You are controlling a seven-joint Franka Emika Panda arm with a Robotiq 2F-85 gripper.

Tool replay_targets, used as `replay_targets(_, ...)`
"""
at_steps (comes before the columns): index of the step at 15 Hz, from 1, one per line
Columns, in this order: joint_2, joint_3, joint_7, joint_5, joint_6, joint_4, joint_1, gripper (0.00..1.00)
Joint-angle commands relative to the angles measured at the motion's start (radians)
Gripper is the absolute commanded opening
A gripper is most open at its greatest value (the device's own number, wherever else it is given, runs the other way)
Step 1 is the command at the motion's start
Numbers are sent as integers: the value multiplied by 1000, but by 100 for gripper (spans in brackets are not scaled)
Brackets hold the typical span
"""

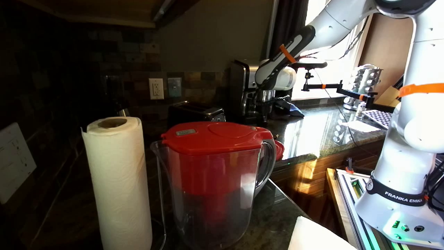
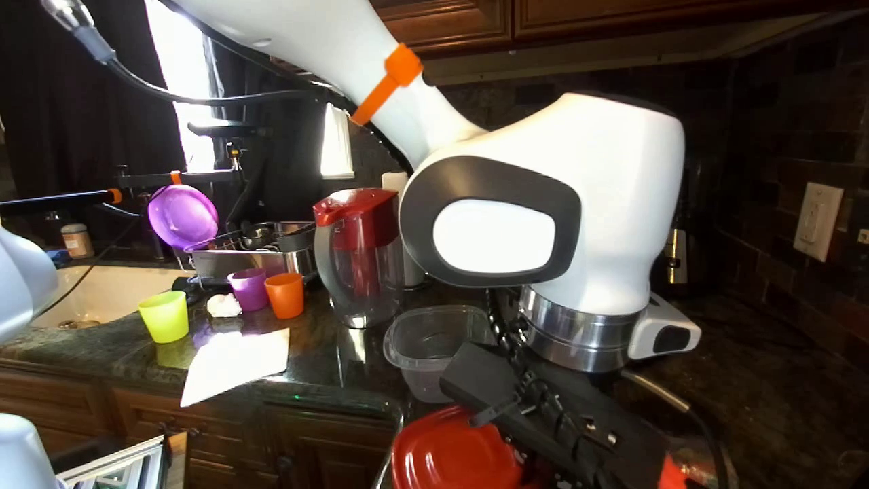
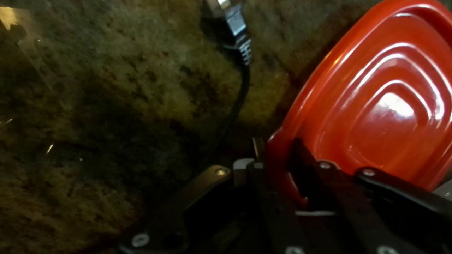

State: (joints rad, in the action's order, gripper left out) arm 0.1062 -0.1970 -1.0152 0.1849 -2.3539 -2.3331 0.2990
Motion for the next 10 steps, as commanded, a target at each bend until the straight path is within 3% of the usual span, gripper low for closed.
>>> replay_targets(1, -37, -21, -90, 28, 78, 16, 21, 6)
replay_targets(10, -139, -59, -231, 72, 220, 15, 16, 6)
